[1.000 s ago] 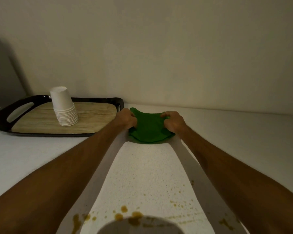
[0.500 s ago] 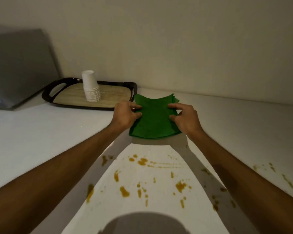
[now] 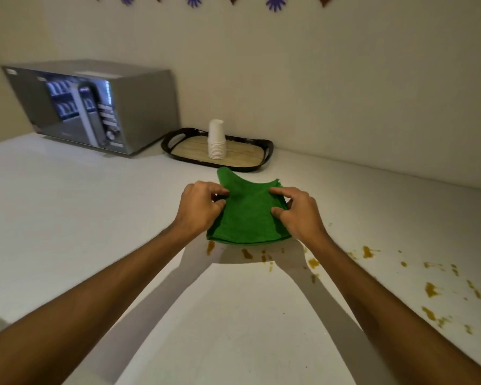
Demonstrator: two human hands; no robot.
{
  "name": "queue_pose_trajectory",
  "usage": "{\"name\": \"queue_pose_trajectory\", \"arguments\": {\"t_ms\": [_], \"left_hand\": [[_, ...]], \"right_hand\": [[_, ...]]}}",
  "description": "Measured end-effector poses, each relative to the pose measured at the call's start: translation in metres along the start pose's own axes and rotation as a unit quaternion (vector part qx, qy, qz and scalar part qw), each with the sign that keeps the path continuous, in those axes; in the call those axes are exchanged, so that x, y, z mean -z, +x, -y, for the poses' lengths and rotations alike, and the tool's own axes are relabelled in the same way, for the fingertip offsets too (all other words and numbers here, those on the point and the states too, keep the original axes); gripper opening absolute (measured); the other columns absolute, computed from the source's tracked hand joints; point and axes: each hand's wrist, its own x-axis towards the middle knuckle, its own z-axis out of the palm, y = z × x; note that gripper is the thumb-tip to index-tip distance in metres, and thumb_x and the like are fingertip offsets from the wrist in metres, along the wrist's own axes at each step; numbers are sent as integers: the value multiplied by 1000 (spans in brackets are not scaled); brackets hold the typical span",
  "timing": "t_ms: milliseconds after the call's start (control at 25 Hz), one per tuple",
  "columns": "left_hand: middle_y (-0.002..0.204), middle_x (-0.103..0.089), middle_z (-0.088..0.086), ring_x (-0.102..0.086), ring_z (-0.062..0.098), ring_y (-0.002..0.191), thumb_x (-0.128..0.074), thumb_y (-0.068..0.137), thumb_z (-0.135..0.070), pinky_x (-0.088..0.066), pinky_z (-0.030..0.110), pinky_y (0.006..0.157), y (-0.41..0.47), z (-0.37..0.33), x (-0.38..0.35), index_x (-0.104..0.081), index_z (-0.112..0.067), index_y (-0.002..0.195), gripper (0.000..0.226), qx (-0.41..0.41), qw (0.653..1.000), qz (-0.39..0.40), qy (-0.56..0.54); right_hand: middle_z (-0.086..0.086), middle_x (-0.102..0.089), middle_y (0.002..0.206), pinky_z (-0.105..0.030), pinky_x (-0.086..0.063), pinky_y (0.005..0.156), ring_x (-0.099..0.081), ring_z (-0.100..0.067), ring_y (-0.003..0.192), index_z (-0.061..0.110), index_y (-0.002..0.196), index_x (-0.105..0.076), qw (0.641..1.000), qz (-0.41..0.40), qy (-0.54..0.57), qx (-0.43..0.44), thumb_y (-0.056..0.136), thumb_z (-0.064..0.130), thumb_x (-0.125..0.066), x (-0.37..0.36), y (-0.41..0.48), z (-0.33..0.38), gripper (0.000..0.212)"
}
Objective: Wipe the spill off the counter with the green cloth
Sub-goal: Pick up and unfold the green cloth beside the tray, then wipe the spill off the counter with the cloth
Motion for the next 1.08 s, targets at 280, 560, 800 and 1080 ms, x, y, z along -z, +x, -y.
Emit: {"name": "queue_pose_trajectory", "arguments": {"t_ms": [280, 560, 800, 1080], "left_hand": [[107, -74, 11, -70, 24, 84, -76, 80, -12, -53, 33, 84, -35, 52, 28, -73, -3, 109, 31, 64, 995, -52, 53], [90, -73, 10, -61, 16, 70, -71, 81, -8, -47, 25, 66, -44, 102, -1, -73, -1, 92, 13, 133, 991, -11, 28], [99, -62, 5, -51, 12, 79, -65, 82, -13, -40, 21, 66, -36, 137, -2, -74, -7, 96, 18, 112, 993, 16, 33], [134, -54, 11, -49, 27, 121, -56, 92, -27, -43, 37, 94, -18, 181, 21, -62, -7, 123, 38, 119, 989, -11, 82]], "right_hand": [[-5, -63, 140, -39, -49, 107, -58, -25, 126, 18, 138, -66, 993, 77, -61, 58, 88, -3, -70, -57, 28, 45, 54], [-3, -59, 145, -41, -48, 104, -54, -27, 131, 20, 142, -62, 952, 190, -217, 101, 90, -4, -63, -107, 65, 38, 58], [-15, -36, 159, -49, -30, 114, -32, -35, 144, 21, 148, -53, 930, 193, -307, 63, 94, 39, -69, -143, 53, 35, 59], [-10, 20, 169, -66, 26, 111, 24, -33, 155, 40, 163, 7, 926, 224, -291, -89, 75, 95, 5, -244, 32, 50, 104]]}}
